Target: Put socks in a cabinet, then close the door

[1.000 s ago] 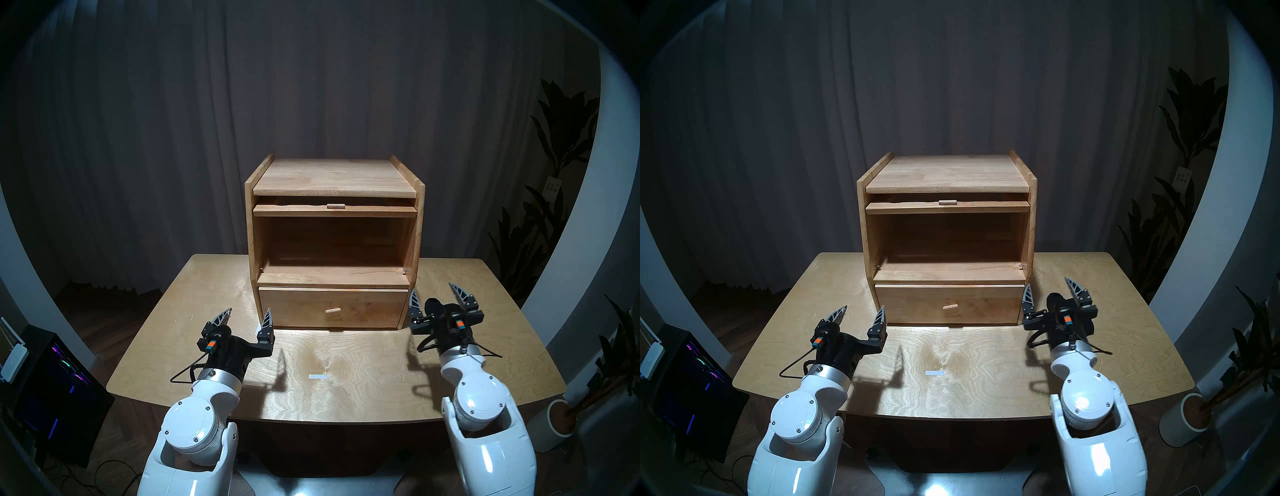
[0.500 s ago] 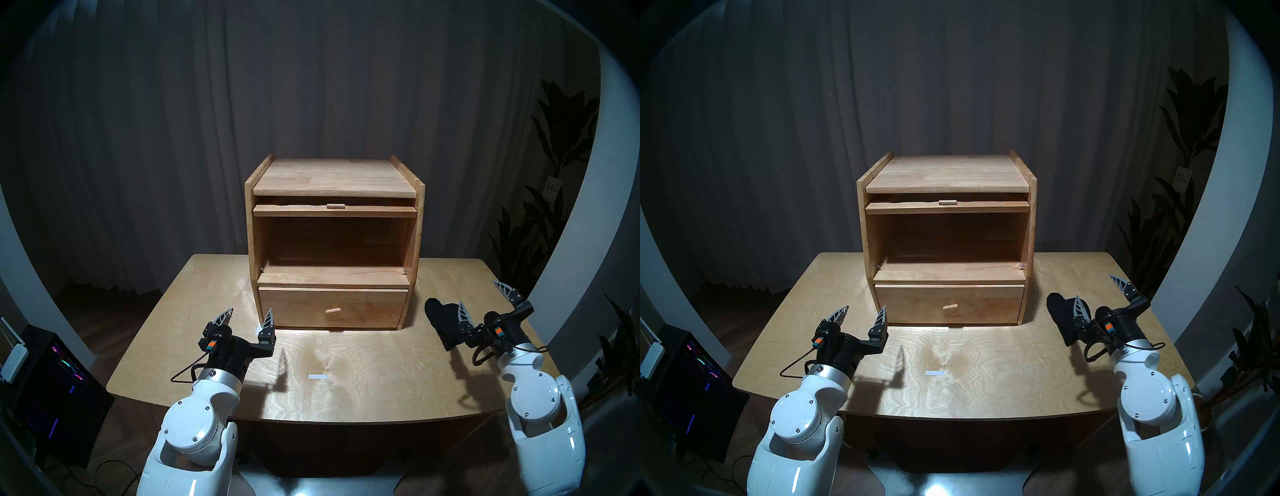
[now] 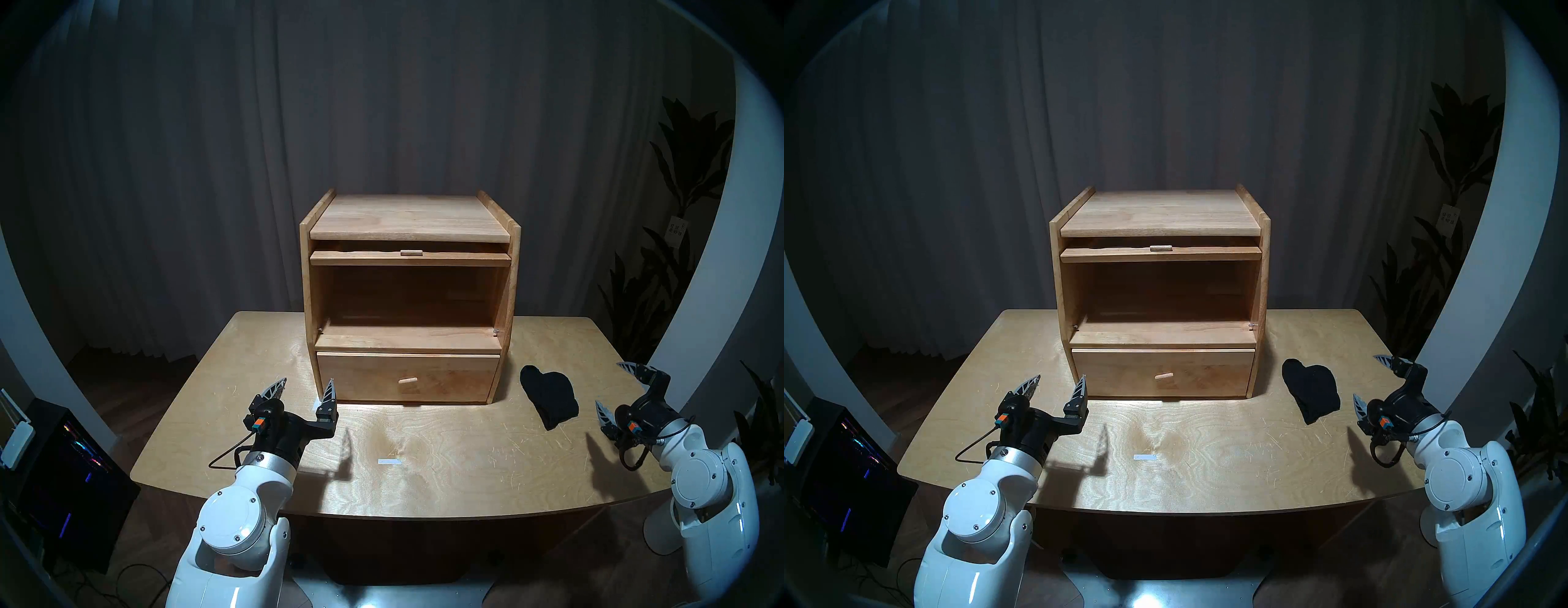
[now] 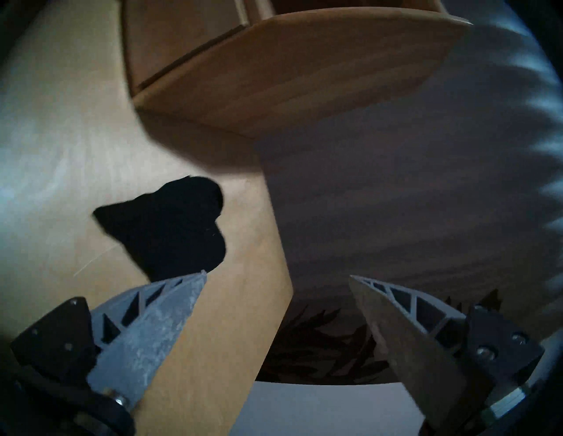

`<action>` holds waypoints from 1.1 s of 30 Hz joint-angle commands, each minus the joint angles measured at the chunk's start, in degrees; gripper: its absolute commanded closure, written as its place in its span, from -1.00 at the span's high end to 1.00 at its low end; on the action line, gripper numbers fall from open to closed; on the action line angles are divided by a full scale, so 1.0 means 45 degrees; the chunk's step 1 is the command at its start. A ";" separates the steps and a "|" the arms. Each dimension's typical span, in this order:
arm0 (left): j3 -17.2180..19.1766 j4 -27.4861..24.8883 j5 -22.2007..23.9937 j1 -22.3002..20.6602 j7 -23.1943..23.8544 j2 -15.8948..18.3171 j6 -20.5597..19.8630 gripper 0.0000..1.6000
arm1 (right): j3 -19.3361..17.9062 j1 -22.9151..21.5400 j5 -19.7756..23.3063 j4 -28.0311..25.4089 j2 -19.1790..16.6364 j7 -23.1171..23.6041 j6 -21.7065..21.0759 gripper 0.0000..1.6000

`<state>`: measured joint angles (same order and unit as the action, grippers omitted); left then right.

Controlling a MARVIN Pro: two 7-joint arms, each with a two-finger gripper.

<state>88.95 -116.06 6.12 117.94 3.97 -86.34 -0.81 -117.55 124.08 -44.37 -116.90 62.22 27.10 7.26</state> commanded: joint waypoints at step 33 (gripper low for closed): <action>-0.0036 -0.0397 -0.0110 -0.0054 -0.0235 0.0102 0.0135 1.00 | 0.5173 -0.5336 0.0567 0.6521 -0.3935 0.0961 0.1025 1.00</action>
<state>88.84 -116.38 5.75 117.96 3.04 -85.75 -0.73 -98.11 105.62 -41.03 -92.47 46.22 32.25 12.30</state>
